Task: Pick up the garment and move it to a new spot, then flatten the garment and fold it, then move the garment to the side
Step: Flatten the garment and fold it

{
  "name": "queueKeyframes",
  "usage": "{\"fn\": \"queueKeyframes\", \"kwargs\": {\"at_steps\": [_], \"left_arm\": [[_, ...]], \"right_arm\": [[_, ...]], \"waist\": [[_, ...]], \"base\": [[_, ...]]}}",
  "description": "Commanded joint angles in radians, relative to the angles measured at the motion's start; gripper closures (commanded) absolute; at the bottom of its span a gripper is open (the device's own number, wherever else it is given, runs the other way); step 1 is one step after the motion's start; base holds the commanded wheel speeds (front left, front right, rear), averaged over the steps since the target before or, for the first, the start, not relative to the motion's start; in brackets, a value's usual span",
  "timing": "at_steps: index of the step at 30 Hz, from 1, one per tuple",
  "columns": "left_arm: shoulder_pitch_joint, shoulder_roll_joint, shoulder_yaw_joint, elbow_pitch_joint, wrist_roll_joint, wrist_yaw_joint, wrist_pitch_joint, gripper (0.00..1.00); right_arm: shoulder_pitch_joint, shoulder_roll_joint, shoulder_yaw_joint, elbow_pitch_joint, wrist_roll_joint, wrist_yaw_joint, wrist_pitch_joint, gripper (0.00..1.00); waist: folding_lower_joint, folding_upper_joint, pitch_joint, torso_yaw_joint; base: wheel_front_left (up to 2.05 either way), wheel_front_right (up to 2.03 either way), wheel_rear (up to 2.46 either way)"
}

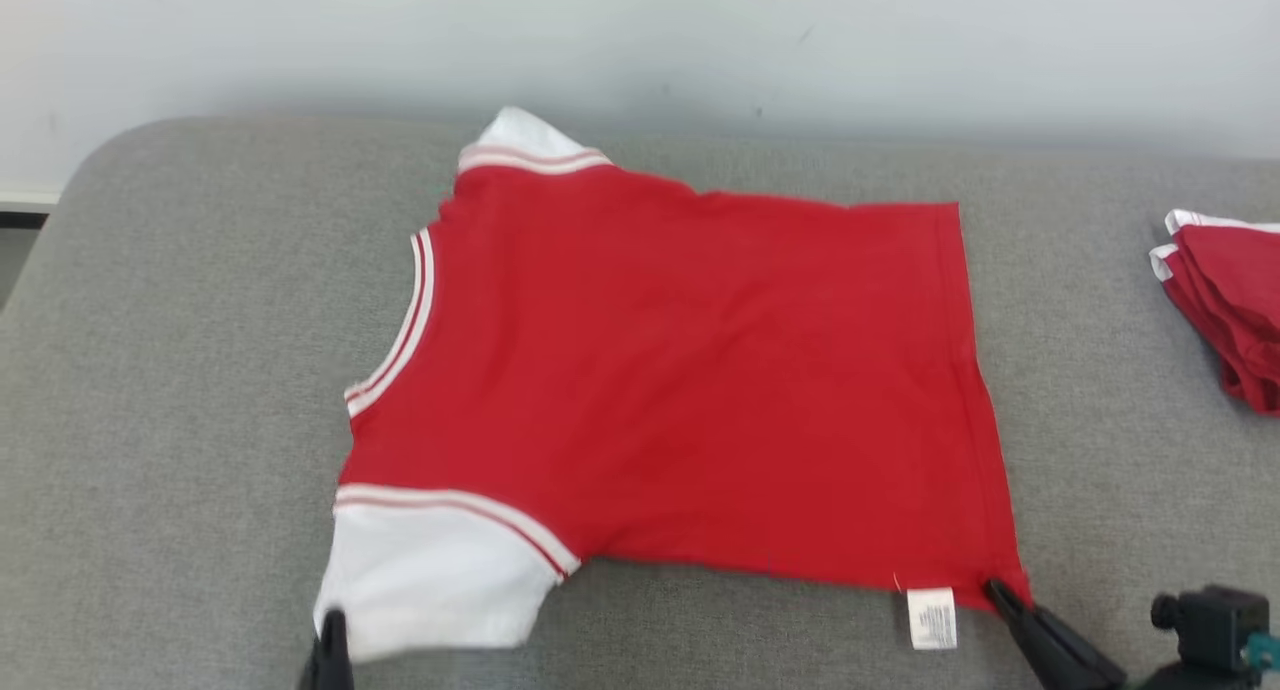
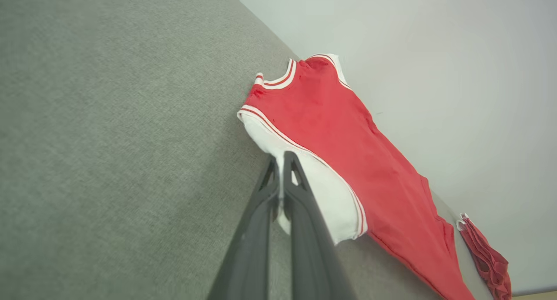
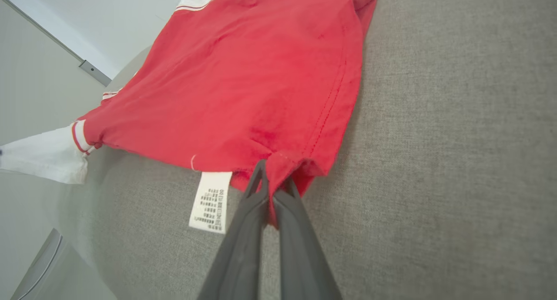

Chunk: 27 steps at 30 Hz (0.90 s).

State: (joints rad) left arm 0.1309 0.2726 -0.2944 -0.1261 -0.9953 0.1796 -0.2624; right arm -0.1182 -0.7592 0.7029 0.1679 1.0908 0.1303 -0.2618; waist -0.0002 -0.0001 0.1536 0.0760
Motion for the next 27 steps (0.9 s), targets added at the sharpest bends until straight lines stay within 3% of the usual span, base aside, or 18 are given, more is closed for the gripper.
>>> {"fn": "queueKeyframes", "kwargs": {"at_steps": [1,11,14,22,27], "left_arm": [[0.049,-0.001,0.001,0.003,-0.010,-0.001,0.001,1.00],[0.104,0.009,-0.024,0.016,-0.011,-0.002,0.027,1.00],[0.071,0.007,-0.020,0.022,-0.003,-0.021,0.020,1.00],[-0.145,0.095,-0.043,0.056,0.093,-0.079,0.072,1.00],[-0.376,0.141,-0.051,0.170,0.101,-0.133,0.169,1.00]], "right_arm": [[0.045,0.010,-0.022,-0.009,0.005,0.000,-0.003,1.00],[0.144,0.005,-0.066,-0.031,-0.017,0.000,-0.001,1.00],[0.140,0.019,-0.074,-0.030,-0.028,0.000,0.001,1.00],[0.090,0.036,-0.096,-0.076,-0.015,0.000,0.004,1.00],[-0.031,0.020,-0.073,-0.076,0.004,0.000,0.058,1.00]], "waist": [[0.0002,0.0001,-0.015,0.003],[0.0002,0.0001,-0.024,-0.007],[0.0002,0.0001,-0.029,-0.010],[0.0002,0.0001,-0.034,-0.027],[0.0002,0.0001,0.005,-0.068]], "base": [[0.00,0.00,0.00],[0.00,0.00,0.00],[0.00,0.00,0.00],[0.00,0.00,0.00],[0.00,0.00,0.00]]}}
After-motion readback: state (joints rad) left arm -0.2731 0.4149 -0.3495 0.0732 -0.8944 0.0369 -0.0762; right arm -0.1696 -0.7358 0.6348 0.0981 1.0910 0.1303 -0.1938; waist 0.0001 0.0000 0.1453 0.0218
